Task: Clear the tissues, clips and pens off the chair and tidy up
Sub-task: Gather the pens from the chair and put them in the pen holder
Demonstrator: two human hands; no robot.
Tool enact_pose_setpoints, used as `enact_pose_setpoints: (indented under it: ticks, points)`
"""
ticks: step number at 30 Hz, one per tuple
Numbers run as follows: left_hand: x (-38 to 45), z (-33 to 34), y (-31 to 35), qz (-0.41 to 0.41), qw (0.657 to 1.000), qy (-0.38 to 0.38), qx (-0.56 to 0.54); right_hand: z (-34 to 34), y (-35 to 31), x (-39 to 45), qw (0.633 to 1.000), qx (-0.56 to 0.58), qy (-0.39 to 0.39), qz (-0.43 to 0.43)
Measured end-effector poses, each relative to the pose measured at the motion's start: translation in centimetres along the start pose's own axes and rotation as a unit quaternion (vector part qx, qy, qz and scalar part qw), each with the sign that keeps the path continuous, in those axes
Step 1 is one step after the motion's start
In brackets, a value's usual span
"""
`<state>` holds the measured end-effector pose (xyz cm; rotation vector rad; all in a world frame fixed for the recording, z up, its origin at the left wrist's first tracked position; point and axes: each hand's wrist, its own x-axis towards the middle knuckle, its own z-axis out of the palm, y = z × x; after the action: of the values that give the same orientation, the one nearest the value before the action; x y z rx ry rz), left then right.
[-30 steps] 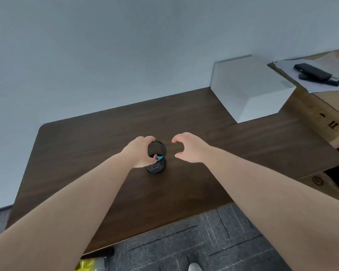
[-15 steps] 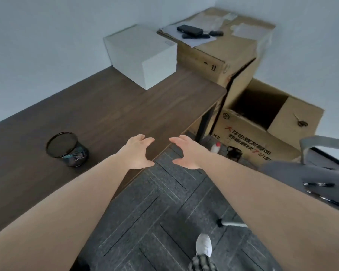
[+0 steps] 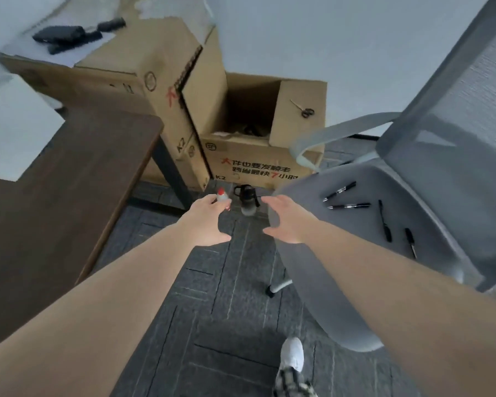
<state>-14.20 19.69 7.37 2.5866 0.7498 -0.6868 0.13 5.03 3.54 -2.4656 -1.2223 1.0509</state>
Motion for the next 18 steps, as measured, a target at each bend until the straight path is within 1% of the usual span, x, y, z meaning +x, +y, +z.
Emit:
enact_pose_setpoints:
  ticks: [6,10,13,18]
  points:
    - [8.2,0.2,10.5,0.092,0.994,-0.039,0.043,-1.9,12.3,-1.7,0.989,0.076,0.035,0.124]
    - [12.0,1.8,16.1,0.127,0.987,-0.076,0.067,-1.3,18.6,-3.6,0.973,0.103,0.037,0.203]
    - [14.7,4.0,18.7,0.161,0.978,-0.102,0.087,0.0,21.9,-4.7,0.959,0.129,0.032,0.251]
    - [19.4,7.0,21.3,0.195,0.967,-0.111,0.124,3.1,25.1,-5.1,0.93,0.161,0.014,0.331]
